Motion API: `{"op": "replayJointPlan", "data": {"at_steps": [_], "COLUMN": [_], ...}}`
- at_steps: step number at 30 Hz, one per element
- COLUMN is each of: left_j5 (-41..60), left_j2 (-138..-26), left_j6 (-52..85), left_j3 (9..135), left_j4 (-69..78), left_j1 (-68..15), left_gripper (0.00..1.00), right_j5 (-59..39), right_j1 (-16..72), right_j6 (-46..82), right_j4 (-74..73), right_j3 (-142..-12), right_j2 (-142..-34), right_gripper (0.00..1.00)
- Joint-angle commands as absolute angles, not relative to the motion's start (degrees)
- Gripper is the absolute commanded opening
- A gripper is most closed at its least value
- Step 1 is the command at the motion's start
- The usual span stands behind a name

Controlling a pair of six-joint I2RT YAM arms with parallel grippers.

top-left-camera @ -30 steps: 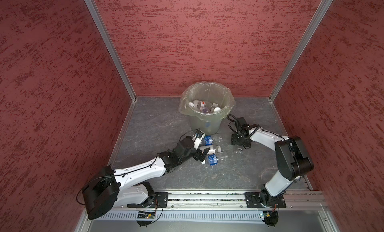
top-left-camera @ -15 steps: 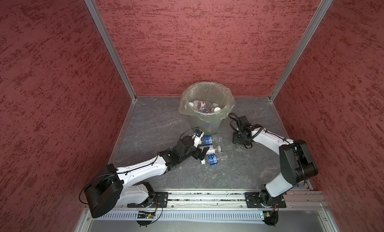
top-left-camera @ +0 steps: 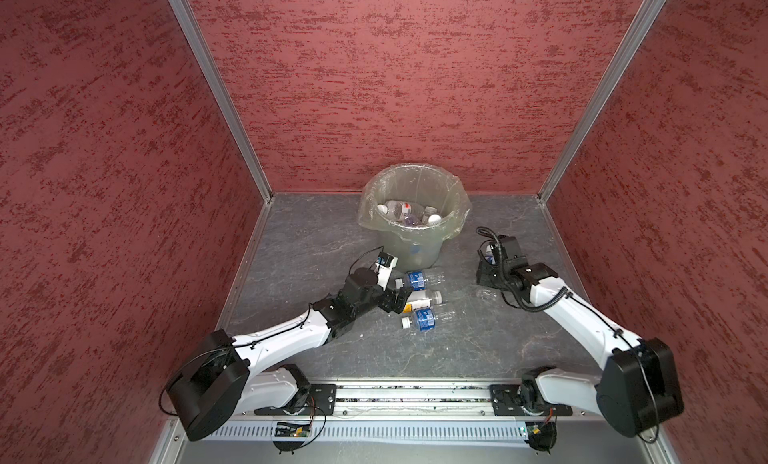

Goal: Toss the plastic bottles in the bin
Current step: 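Lift the pink-cap bottle upright with the right gripper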

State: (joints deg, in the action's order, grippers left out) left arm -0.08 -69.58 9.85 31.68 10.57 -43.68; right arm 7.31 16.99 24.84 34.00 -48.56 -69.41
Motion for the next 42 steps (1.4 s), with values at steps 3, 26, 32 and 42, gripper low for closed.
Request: {"op": "replayJointPlan", "data": {"at_steps": [3,26,32,42], "left_j5": [0.7,5.1,5.8,5.9], "left_j2": [-68.7,-65.6,-65.5,-67.8], "left_j6": [11.2,11.9,12.2,12.0], "left_j3": [31.2,27.8,28.1,28.4], "left_j4": [12.9,15.2,13.4,14.7], "left_j1": [-42.6,-39.5,-40.0,-40.1], "left_gripper": [1.0,1.0,1.0,1.0], "right_j5": [9.9,26.7,36.2,39.0], "right_j1": [17.5,43.1,52.4,54.9], "right_j6": [25.3,20.7,16.4,13.0], "right_j4": [32.6,19.9,17.1,12.0], "right_j3": [-47.5,-42.7,-44.0,-50.1], "right_j2": [-63.8,-39.6,-41.4,-47.3], "right_gripper": [0.37,0.46,0.47,0.45]}}
